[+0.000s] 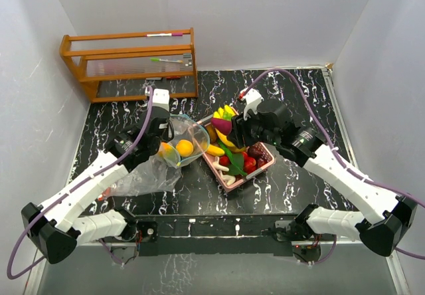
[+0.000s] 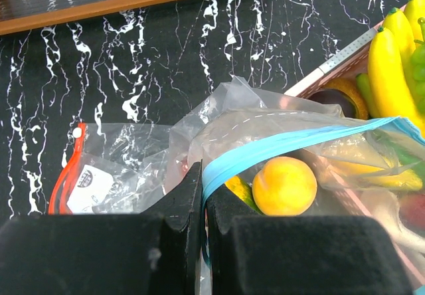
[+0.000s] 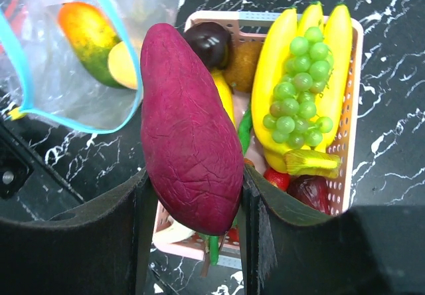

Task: Place the food in the zip-top bag and seal the zipper
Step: Pick up the fake vegetable from the bin.

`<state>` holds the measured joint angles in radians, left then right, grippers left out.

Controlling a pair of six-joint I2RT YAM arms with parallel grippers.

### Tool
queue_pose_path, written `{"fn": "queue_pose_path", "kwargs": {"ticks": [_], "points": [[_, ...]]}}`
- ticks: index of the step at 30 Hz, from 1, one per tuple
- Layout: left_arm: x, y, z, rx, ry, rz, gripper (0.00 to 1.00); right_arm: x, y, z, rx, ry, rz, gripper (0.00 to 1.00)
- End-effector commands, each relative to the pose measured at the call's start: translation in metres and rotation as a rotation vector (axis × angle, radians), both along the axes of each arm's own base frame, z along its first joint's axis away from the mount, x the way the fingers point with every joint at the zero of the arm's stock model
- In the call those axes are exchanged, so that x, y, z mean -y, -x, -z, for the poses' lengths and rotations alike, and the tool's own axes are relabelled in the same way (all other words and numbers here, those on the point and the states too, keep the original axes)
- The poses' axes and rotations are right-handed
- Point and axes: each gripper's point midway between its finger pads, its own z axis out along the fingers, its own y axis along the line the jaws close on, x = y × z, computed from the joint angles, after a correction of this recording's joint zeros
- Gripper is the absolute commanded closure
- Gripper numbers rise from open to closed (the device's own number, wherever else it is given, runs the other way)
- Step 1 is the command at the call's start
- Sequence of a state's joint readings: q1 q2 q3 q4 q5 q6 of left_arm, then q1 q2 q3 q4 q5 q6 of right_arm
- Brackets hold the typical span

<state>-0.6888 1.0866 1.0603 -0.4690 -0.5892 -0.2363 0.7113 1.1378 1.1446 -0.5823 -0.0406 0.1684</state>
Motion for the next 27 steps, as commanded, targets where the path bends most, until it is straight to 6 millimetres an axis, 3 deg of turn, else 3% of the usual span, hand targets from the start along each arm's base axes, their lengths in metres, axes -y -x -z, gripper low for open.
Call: {"fn": "queue_pose_path", "kwargs": {"ticks": [1,11,16,23,27], "points": [[0.005,-0.006,-0.002,0.011,0.024,-0.002,1.00,-0.014,0.006,-0.041,0.104,-0.073,-0.122,0.66],[0.012,-0.010,-0.002,0.008,0.044,0.012,1.00,-0.044,0.001,-0.054,0.106,-0.138,-0.220,0.68],[0.012,-0.010,-0.004,0.013,0.045,0.013,1.00,-0.064,0.005,-0.047,0.080,-0.132,-0.291,0.68],[0.010,-0.010,-0.007,0.024,0.047,0.011,1.00,-0.091,0.025,-0.037,0.071,-0.094,-0.363,0.68],[0.010,-0.009,-0.008,0.024,0.049,0.012,1.00,-0.095,0.013,-0.030,0.059,-0.095,-0.287,0.68]]}}
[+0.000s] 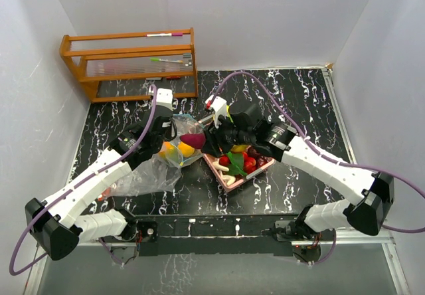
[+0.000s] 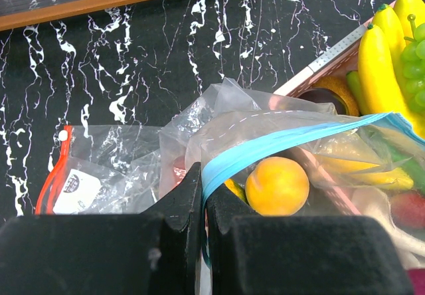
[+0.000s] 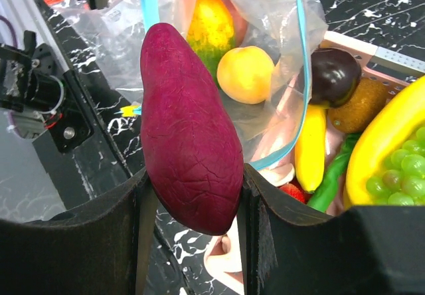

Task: Place the food in the zip-top bag and seal the zipper
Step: Pick up the fake vegetable from the bin, then place the fake vegetable in the zipper food storage bag.

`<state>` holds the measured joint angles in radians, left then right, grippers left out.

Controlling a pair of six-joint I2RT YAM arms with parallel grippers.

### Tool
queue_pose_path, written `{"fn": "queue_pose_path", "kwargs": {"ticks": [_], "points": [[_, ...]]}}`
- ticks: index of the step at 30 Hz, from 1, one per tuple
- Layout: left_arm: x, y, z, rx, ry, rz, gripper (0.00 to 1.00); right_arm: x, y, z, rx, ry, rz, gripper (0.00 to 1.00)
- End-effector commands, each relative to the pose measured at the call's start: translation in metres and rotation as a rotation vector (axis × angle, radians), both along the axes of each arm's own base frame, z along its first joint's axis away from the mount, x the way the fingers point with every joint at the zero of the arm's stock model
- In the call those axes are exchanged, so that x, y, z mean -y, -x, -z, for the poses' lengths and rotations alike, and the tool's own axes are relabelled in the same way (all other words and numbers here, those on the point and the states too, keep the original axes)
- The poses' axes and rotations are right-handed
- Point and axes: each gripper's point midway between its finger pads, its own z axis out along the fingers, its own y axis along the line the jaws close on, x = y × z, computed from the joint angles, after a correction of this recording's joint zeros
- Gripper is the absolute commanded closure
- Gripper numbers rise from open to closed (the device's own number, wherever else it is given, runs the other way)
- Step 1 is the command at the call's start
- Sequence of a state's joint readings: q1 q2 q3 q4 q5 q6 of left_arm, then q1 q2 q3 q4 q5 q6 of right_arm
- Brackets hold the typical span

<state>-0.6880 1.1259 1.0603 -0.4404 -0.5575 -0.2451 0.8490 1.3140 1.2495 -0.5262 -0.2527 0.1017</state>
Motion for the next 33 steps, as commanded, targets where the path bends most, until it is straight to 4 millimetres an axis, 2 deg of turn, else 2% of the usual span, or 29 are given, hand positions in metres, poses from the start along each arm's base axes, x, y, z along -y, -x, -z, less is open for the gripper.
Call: {"fn": "queue_pose_path", "kwargs": {"ticks": [1,7,12,17,18,19,20,24,28,31,33], "points": [[-0.002,-0.003,-0.016,0.045,0.034,-0.009,1.00,-0.011,-0.026,-0.030,0.083,-0.081,0.096,0.68],[-0.001,-0.002,-0.017,0.046,0.045,-0.007,1.00,-0.028,-0.051,-0.024,0.074,-0.108,0.175,0.68],[-0.001,-0.001,-0.019,0.050,0.049,-0.002,1.00,-0.049,-0.056,-0.017,0.039,-0.118,0.145,0.66],[-0.001,0.000,-0.019,0.049,0.050,0.000,1.00,-0.058,-0.070,-0.016,0.043,-0.129,0.203,0.40],[-0.001,0.000,-0.018,0.048,0.050,0.000,1.00,-0.059,-0.071,-0.015,0.043,-0.127,0.213,0.26],[-0.001,0.000,-0.018,0.048,0.048,-0.001,1.00,-0.060,-0.073,-0.014,0.046,-0.124,0.225,0.08],[-0.001,0.000,-0.018,0.047,0.047,-0.001,1.00,-0.060,-0.075,-0.014,0.053,-0.121,0.237,0.03],[-0.004,0.001,-0.018,0.047,0.042,-0.008,1.00,-0.061,-0.073,-0.021,0.075,-0.132,0.241,0.02],[-0.006,0.001,-0.019,0.049,0.041,-0.018,1.00,-0.058,-0.060,-0.040,0.077,-0.169,0.202,0.02],[-0.006,-0.001,-0.016,0.040,0.035,-0.023,1.00,-0.047,-0.047,-0.065,0.099,-0.217,0.184,0.02],[-0.007,-0.002,-0.011,0.029,0.023,-0.031,1.00,-0.033,-0.041,-0.081,0.125,-0.243,0.212,0.02]]}}
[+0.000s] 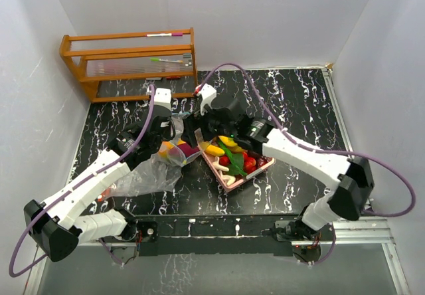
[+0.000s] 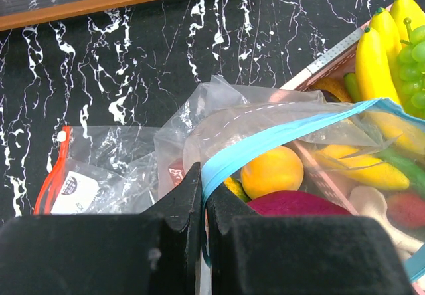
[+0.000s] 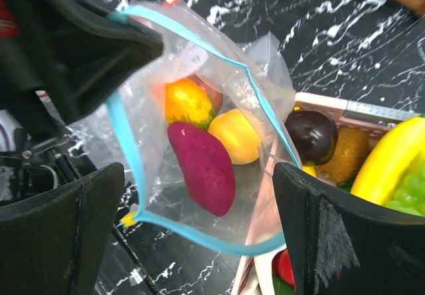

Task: Place the food in the zip-top bag and seal the zipper
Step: Place the fake vegetable in the zipper food storage bag.

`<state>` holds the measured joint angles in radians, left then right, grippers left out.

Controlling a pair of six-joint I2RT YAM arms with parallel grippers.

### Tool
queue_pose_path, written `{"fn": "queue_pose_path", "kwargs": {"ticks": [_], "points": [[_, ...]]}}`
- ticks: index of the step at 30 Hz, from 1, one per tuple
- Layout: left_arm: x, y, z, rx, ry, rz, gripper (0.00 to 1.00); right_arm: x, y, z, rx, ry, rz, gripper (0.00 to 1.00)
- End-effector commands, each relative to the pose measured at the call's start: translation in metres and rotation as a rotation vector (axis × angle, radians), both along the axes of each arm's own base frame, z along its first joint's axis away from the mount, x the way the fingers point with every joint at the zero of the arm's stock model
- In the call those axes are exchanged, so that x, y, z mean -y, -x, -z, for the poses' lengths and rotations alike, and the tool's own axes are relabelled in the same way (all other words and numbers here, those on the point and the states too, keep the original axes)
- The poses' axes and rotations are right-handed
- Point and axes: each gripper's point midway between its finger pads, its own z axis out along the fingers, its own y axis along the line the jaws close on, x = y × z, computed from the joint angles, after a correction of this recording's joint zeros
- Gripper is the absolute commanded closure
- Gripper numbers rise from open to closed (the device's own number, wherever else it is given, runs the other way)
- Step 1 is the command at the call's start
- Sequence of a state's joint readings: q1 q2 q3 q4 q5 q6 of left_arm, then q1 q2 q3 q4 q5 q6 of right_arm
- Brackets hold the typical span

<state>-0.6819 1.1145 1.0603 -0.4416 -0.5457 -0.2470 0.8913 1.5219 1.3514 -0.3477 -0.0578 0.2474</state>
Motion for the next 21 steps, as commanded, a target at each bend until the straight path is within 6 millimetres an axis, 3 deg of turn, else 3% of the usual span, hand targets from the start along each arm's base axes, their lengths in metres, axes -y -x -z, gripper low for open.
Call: {"fn": "queue_pose_path", "kwargs": {"ticks": [1,3,6,10,16,21], "points": [[-0.008,-0.003,-0.008,0.027,0.005,-0.042,1.00,0.025,0.014,-0.093,0.150,-0.176,0.041,0.02],[-0.013,-0.005,-0.015,0.048,-0.002,-0.067,1.00,0.042,0.016,-0.102,0.175,-0.176,0.088,0.02],[-0.020,-0.007,-0.041,0.113,0.011,-0.093,1.00,0.069,0.016,-0.112,0.206,-0.184,0.180,0.02],[-0.032,-0.009,-0.083,0.213,0.021,-0.136,1.00,0.102,0.006,-0.098,0.202,-0.146,0.359,0.00],[-0.049,-0.007,-0.121,0.306,0.006,-0.190,1.00,0.095,-0.011,-0.039,0.078,-0.016,0.403,0.00],[-0.077,0.005,-0.133,0.345,-0.070,-0.277,1.00,0.086,-0.029,-0.026,0.042,-0.056,0.408,0.00]]}}
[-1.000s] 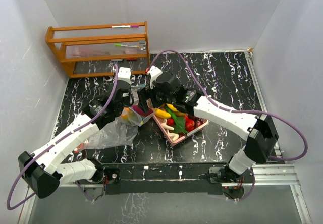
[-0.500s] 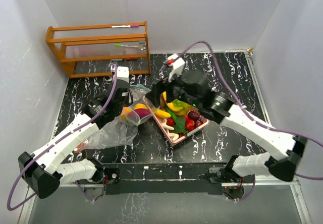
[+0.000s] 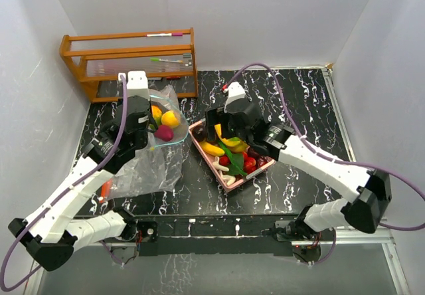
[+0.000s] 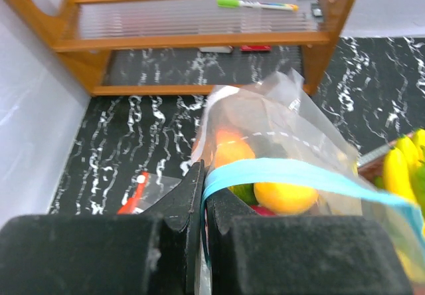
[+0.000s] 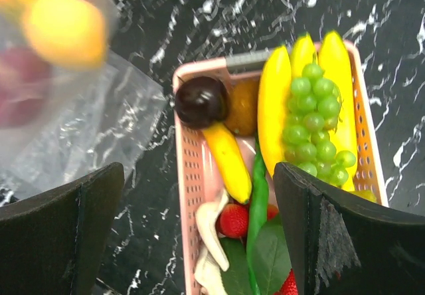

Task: Place the food in the zip-top bag and seal the zipper
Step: Place the fake vegetable in the zipper food storage bag, then pick up the fake fruit from the bin.

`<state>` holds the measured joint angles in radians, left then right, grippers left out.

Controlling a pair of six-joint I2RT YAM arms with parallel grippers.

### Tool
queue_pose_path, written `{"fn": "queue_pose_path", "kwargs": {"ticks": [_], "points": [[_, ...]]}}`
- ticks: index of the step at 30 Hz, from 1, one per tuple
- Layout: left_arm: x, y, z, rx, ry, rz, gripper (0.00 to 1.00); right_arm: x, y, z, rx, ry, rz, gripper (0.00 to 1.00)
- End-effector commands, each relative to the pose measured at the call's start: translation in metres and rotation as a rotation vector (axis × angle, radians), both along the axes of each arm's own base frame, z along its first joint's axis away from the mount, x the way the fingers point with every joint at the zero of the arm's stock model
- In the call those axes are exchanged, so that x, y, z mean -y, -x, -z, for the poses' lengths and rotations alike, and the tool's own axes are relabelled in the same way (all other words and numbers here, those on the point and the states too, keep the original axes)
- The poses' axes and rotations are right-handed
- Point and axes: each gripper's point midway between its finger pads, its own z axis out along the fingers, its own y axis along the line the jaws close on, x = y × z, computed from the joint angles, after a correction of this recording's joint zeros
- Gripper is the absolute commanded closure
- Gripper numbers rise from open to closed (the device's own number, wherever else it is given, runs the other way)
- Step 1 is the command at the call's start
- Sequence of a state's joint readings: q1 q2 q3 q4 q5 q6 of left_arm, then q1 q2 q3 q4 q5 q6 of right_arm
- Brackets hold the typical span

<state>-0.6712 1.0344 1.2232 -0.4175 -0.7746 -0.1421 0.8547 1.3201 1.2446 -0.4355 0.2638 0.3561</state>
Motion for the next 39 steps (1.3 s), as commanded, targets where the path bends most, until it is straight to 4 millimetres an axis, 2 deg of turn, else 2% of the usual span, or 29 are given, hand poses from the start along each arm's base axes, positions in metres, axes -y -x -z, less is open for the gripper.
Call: {"fn": "queue_pose_path", "kwargs": {"ticks": [1,8,14,19,22,24,32,39], "points": [[-0.034,0.012,-0.029,0.079,-0.050,-0.113,1.00,-0.005,-0.015,-0.005,-0.003,-0.091,0.013,0.00],[-0.037,0.014,-0.010,0.047,-0.084,-0.117,1.00,-0.049,-0.030,0.036,-0.099,-0.142,-0.149,0.01],[-0.034,0.018,-0.008,0.055,-0.054,-0.086,1.00,-0.080,-0.041,0.069,-0.172,-0.129,-0.234,0.00],[-0.035,0.021,-0.008,0.054,-0.045,-0.080,1.00,-0.083,-0.055,0.086,-0.178,-0.102,-0.190,0.00],[-0.035,0.023,-0.005,0.051,-0.039,-0.077,1.00,-0.083,-0.063,0.089,-0.159,-0.095,-0.163,0.00],[-0.034,0.023,-0.004,0.049,-0.035,-0.070,1.00,-0.086,-0.067,0.102,-0.174,-0.079,-0.160,0.00],[-0.031,0.022,-0.005,0.048,-0.025,-0.057,1.00,-0.083,-0.078,0.131,-0.194,-0.021,-0.109,0.01],[-0.031,0.022,-0.003,0.044,-0.027,-0.057,1.00,-0.082,-0.078,0.146,-0.212,0.003,-0.111,0.04]]}}
